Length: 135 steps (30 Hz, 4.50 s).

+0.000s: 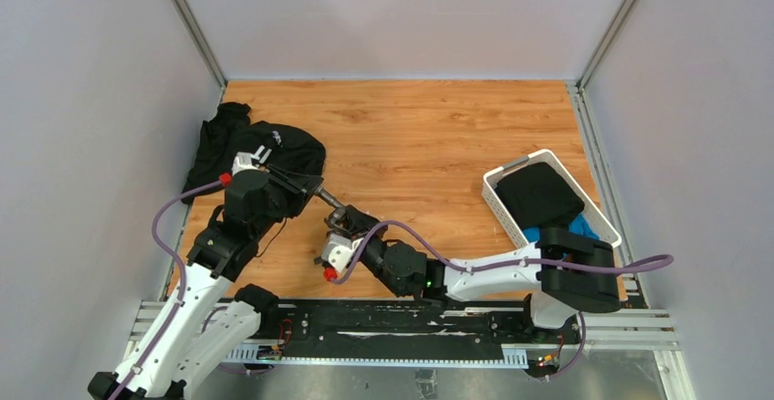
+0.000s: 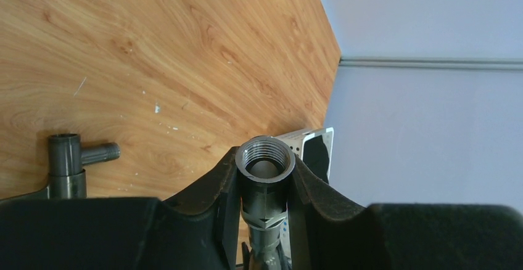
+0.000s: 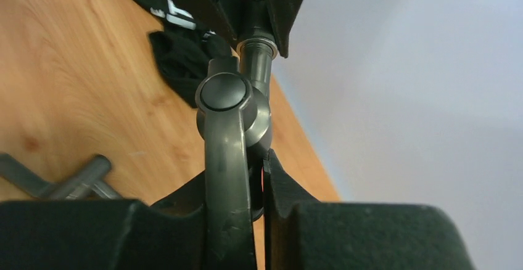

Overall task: Install the water faucets
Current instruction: Screw the water faucet onto the adaptor.

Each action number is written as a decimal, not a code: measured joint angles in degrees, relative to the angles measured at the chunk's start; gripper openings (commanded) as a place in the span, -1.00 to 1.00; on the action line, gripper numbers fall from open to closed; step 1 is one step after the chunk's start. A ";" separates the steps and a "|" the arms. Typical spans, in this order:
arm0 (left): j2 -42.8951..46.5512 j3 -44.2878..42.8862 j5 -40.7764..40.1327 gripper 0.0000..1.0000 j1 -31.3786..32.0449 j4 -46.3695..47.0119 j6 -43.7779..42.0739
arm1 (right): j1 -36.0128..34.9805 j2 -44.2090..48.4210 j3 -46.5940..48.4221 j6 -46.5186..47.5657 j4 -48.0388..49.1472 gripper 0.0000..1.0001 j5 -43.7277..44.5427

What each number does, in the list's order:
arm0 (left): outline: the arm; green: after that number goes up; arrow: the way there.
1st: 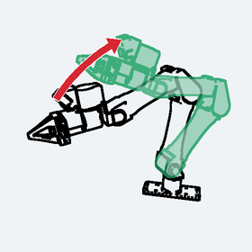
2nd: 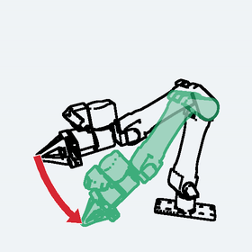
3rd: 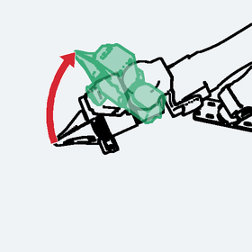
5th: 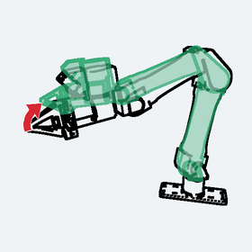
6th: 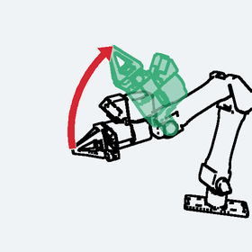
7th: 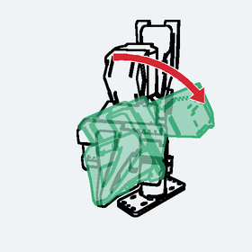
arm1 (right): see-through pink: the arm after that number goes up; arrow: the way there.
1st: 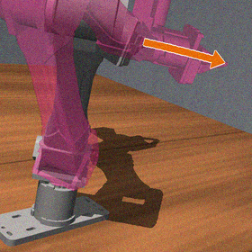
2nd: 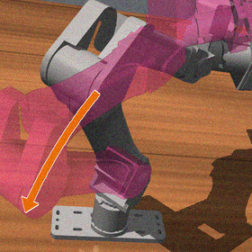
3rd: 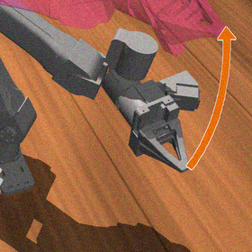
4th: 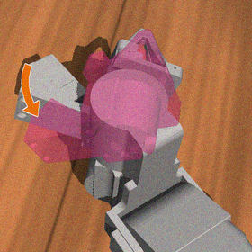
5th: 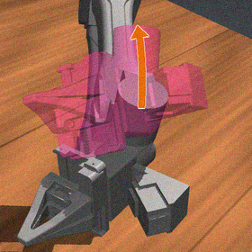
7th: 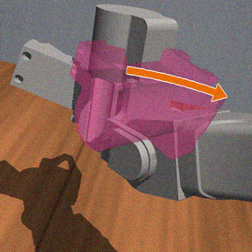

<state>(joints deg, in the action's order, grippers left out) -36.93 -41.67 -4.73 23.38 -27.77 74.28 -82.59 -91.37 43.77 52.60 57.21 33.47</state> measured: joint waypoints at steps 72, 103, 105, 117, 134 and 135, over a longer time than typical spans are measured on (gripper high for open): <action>2.23 0.68 1.55 -1.00 0.11 1.84 -6.08 | 21.55 12.44 20.09 -76.50 -55.47 -0.47 -39.87; -2.27 -4.07 17.62 -1.00 -0.13 8.48 -20.15 | 43.45 0.63 -1.49 -131.69 7.06 0.56 -83.65; -2.91 -6.01 18.27 -1.00 0.02 6.67 -20.98 | 44.26 6.91 -0.13 -122.44 -6.75 0.66 -81.37; -7.10 -10.54 13.40 -1.00 0.00 -3.96 -17.92 | 33.81 31.10 7.89 -70.88 -56.00 0.74 -38.71; -14.88 -14.38 6.73 -1.00 0.00 -16.87 -8.72 | 0.26 26.01 -11.82 -11.69 -23.52 0.80 -10.99; -15.02 -14.38 6.64 -1.00 0.00 -17.09 -8.57 | -0.35 24.24 -11.78 -10.27 -21.51 0.81 -10.56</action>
<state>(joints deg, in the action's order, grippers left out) -51.94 -56.05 1.91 23.38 -44.86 65.71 -82.94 -67.13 31.99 42.33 35.70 22.92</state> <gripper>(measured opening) 0.317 0.894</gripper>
